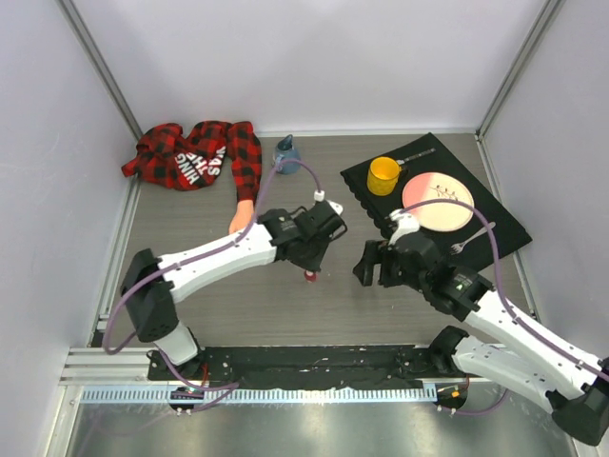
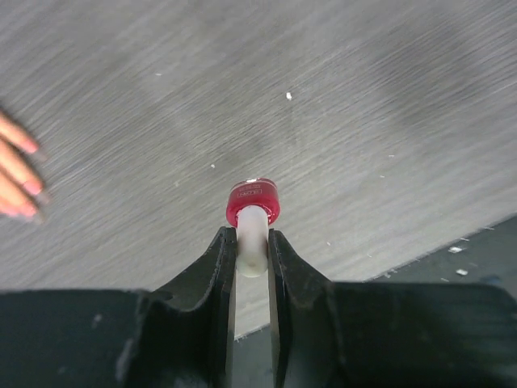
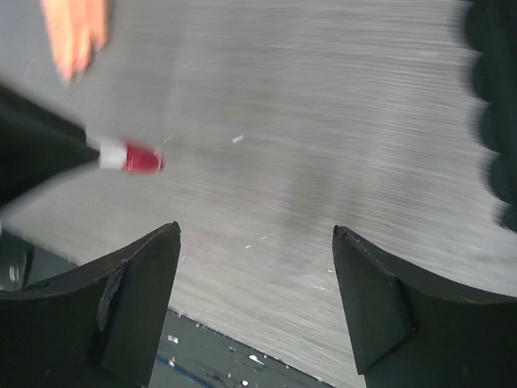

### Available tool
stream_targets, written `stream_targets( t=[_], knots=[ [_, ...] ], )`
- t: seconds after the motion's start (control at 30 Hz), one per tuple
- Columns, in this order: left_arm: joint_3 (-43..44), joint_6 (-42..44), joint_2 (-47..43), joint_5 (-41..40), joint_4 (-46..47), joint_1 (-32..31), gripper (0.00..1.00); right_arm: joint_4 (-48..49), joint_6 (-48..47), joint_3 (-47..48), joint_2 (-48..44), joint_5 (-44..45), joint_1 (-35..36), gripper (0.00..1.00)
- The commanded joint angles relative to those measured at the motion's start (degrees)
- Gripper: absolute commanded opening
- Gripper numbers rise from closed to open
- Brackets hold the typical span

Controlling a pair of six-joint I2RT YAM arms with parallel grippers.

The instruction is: Paint the nails

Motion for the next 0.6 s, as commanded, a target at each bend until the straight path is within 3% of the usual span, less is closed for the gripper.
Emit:
stream_targets(
  t=[0.0, 0.13, 0.2, 0.4, 0.57],
  knots=[
    [6.4, -3.2, -8.1, 4.0, -8.0, 3.1, 0.00, 15.8, -8.1, -3.0, 0.6, -3.8, 10.1, 0.81],
    [10.4, -5.5, -10.1, 7.9, -12.8, 5.3, 0.00, 28.8, -16.2, -5.9, 3.3, -2.6, 21.2, 0.80],
    [11.5, -6.4, -10.6, 9.1, -14.8, 5.4, 0.00, 32.1, -20.4, -6.6, 5.4, 2.1, 25.6, 0.80],
    [14.4, -8.2, -11.5, 11.7, -17.6, 5.7, 0.00, 46.0, -26.4, -11.6, 5.0, 5.8, 27.5, 0.79],
    [14.8, -9.1, -12.7, 14.8, -17.9, 5.7, 0.00, 53.5, -27.9, -13.3, 5.9, 2.0, 27.5, 0.75]
  ],
)
